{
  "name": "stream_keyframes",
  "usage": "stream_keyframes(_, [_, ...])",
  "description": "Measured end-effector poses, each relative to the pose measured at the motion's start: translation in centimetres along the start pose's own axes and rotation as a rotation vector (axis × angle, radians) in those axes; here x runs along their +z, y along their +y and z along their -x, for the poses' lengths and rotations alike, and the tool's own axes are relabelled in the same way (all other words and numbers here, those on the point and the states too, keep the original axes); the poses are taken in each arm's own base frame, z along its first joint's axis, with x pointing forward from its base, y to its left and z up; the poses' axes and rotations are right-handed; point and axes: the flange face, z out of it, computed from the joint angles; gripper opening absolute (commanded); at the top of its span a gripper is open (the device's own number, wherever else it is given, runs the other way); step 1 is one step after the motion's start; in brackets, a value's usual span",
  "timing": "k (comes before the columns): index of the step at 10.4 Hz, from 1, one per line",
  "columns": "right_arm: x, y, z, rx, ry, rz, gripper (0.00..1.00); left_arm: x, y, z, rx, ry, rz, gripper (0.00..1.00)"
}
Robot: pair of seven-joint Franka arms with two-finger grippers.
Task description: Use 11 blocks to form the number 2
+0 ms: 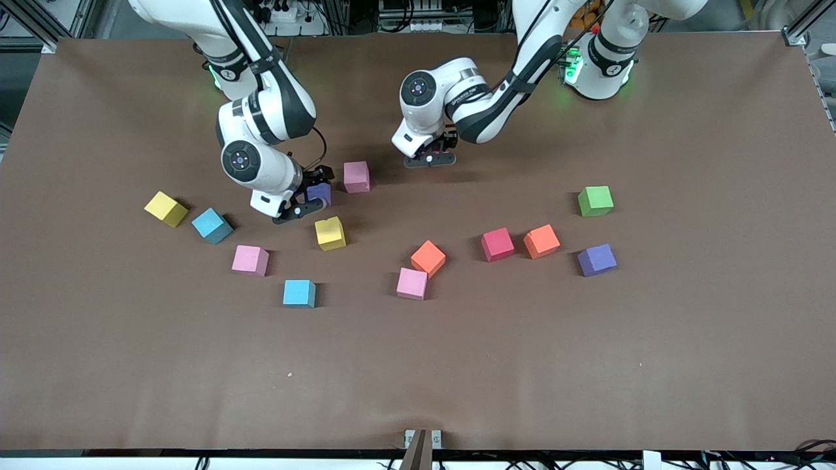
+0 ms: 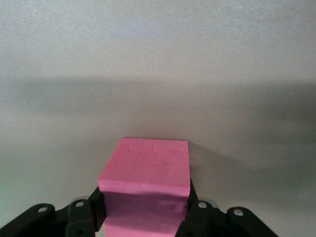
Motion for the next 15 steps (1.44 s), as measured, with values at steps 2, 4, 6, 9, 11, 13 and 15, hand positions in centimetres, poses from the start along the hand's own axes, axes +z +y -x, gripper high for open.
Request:
stream_keyframes(2, [-0.1, 0.1, 0.0, 0.041, 0.001, -0.001, 1.0, 0.0, 0.7, 0.5, 0.013, 0.001, 0.003, 0.36])
stream_keyframes(4, [0.0, -0.6, 0.1, 0.077, 0.0, 0.002, 1.0, 0.1, 0.9, 0.6, 0.016, 0.0, 0.004, 0.94])
stream_keyframes(6, [0.3, -2.1, 0.3, 0.108, -0.003, 0.008, 1.0, 0.4, 0.9, 0.5, 0.014, -0.005, 0.001, 1.0])
stream_keyframes(9, [0.7, -4.4, 0.7, 0.153, -0.002, 0.02, 1.0, 0.5, 0.8, -0.5, -0.014, -0.012, -0.006, 1.0])
stream_keyframes(11, [0.9, -5.2, 0.9, 0.175, -0.004, -0.006, 1.0, -2.1, 1.5, -1.8, -0.068, -0.014, -0.028, 1.0])
stream_keyframes(13, [1.3, -7.3, 1.2, 0.172, 0.008, -0.028, 1.0, -5.4, 1.6, -3.9, -0.109, -0.006, -0.025, 1.0])
stream_keyframes(15, [2.4, -9.7, 1.6, 0.15, 0.027, -0.015, 1.0, -8.2, 0.0, -7.6, -0.17, 0.004, -0.002, 1.0])
